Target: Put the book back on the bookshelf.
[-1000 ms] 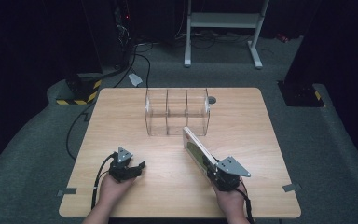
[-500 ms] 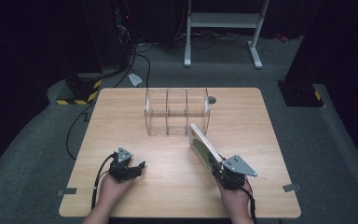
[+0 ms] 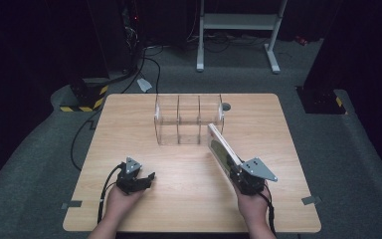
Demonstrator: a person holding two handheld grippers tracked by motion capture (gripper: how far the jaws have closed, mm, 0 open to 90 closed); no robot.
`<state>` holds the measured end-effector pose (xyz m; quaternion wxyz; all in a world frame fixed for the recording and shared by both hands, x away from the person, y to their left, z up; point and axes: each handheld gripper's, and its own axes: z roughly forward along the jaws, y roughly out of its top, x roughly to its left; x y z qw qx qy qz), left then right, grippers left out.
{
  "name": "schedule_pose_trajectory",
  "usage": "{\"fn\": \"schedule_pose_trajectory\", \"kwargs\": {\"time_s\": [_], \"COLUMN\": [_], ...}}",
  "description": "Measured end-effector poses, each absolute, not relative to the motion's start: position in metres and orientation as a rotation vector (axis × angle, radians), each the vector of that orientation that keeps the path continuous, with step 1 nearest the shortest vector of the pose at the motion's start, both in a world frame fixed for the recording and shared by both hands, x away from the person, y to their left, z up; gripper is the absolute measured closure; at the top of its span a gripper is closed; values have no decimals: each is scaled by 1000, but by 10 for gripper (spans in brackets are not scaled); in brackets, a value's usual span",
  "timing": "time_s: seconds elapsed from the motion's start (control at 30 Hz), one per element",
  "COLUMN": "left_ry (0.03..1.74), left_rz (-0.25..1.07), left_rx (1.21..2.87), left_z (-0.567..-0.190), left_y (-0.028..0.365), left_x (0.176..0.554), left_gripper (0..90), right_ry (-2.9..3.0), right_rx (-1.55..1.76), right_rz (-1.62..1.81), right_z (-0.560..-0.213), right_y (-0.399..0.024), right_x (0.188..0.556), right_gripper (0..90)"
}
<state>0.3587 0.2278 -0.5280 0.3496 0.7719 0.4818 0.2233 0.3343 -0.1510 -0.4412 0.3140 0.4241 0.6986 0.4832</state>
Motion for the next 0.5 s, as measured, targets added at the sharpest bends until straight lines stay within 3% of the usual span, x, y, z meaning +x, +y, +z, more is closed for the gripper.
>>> {"fn": "schedule_pose_trajectory", "kwargs": {"time_s": [0.5], "left_ry": [1246], "left_rz": [573], "left_rx": [2001], "left_z": [-528], "left_y": [227], "left_x": [358], "left_gripper": [321], "right_ry": [1806], "right_rx": [1140], "right_rz": [1239], "right_z": [-434], "right_y": [-127], "right_x": [379], "right_gripper": [752]}}
